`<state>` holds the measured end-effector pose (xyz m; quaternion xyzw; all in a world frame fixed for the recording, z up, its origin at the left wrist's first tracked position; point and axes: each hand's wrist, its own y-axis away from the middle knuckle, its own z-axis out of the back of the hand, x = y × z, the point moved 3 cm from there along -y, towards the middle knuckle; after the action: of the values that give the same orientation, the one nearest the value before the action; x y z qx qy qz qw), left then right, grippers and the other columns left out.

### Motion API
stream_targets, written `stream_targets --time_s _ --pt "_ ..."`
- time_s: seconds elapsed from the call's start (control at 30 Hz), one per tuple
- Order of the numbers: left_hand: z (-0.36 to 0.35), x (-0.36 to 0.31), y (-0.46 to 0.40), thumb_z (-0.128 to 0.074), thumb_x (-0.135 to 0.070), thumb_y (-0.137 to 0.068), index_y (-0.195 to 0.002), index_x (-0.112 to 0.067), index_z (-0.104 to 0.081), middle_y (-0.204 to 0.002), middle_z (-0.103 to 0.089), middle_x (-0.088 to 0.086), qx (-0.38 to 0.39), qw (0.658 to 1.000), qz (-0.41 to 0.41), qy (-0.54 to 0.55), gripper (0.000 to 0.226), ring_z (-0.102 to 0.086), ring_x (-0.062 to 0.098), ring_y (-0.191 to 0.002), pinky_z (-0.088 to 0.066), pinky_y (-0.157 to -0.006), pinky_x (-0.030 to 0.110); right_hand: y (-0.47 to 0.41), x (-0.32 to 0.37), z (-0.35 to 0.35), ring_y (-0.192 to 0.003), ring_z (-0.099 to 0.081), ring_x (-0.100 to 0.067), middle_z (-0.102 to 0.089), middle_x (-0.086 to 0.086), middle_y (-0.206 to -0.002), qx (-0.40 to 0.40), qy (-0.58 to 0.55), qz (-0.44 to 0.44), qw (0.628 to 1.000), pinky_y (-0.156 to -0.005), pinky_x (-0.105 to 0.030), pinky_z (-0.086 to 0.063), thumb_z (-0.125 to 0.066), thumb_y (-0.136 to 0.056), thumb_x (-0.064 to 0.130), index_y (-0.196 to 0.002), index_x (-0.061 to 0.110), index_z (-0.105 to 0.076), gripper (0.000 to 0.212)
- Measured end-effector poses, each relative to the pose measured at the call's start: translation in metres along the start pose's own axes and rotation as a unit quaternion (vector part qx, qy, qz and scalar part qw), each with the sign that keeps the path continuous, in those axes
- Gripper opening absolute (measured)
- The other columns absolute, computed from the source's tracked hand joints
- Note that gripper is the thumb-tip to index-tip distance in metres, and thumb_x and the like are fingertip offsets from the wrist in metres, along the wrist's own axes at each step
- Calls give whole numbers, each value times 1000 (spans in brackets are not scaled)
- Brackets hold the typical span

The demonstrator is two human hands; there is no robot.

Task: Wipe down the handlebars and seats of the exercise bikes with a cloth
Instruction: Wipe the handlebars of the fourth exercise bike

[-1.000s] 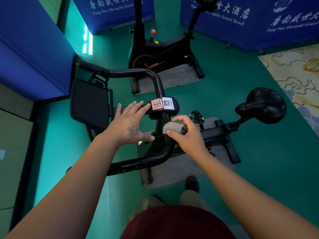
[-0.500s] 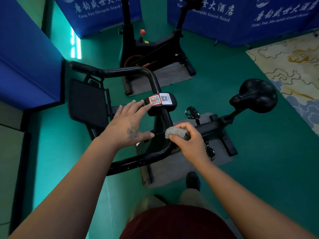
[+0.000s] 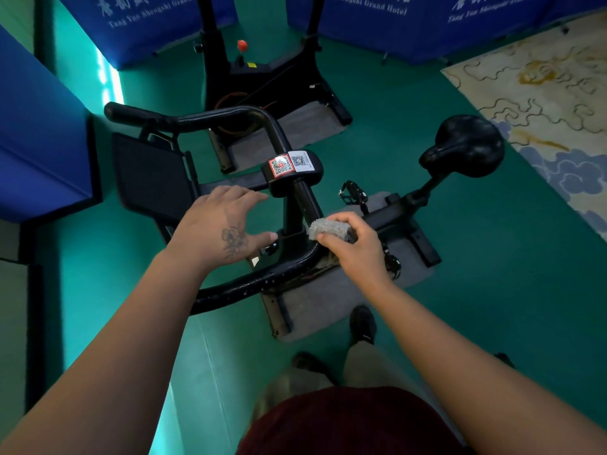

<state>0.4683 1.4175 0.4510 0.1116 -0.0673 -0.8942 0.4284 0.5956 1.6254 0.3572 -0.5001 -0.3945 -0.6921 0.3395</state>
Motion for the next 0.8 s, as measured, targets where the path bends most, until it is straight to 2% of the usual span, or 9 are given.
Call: stream_targets --time_s 0.1,0.23,0.33,0.5,0.63,0.7,0.8 --pt "1 -1 1 -58 -75 -90 -157 -33 -43 -157 -49 -2 10 1000 5 -5 80 -34 25 -151 -33 -121 50 8 -2 1 -76 -62 -4 -71 7 -90 -2 -13 -4 1000 -69 -25 -51 -84 -87 23 -97 30 -71 18" --pt "4 -3 2 -59 -76 -90 -157 -35 -45 -162 -45 0 22 999 22 18 80 -30 23 -156 -29 -123 49 -11 7 -1 -82 -65 -8 -70 8 -96 4 18 0 1000 -70 -27 -52 -84 -84 34 -94 37 -69 18" --pt "7 -2 3 -62 -75 -88 -155 -36 -47 -164 -45 0 18 997 35 59 79 -29 20 -157 -26 -125 47 -31 20 -4 -85 -63 -4 -67 13 -95 12 37 9 999 -73 -26 -51 -82 -86 33 -96 38 -68 18" --pt "8 -3 5 -65 -75 -85 -153 -37 -51 -160 -49 -1 9 994 46 102 80 -34 18 -153 -28 -124 44 -45 21 -6 -87 -65 -12 -69 9 -97 42 54 13 998 -77 -37 -53 -81 -85 31 -97 35 -66 19" --pt "9 -3 4 -69 -72 -85 -154 -39 -48 -163 -43 -3 8 989 64 130 80 -30 17 -155 -26 -126 47 -26 3 1 -91 -64 -13 -66 -1 -108 57 53 6 997 -73 -30 -49 -81 -84 36 -96 41 -64 22" --pt "10 -3 4 -71 -69 -85 -155 -39 -47 -164 -42 -2 1 988 72 136 80 -29 17 -155 -27 -127 47 -19 -2 3 -94 -65 -13 -67 -1 -111 64 40 6 997 -77 -31 -52 -81 -82 39 -98 43 -65 23" --pt "9 -2 4 -73 -66 -86 -154 -39 -48 -164 -42 -3 0 986 88 140 78 -30 15 -154 -26 -124 41 -27 2 4 -95 -65 -9 -65 3 -111 78 35 10 996 -78 -26 -50 -84 -84 34 -96 42 -67 22"
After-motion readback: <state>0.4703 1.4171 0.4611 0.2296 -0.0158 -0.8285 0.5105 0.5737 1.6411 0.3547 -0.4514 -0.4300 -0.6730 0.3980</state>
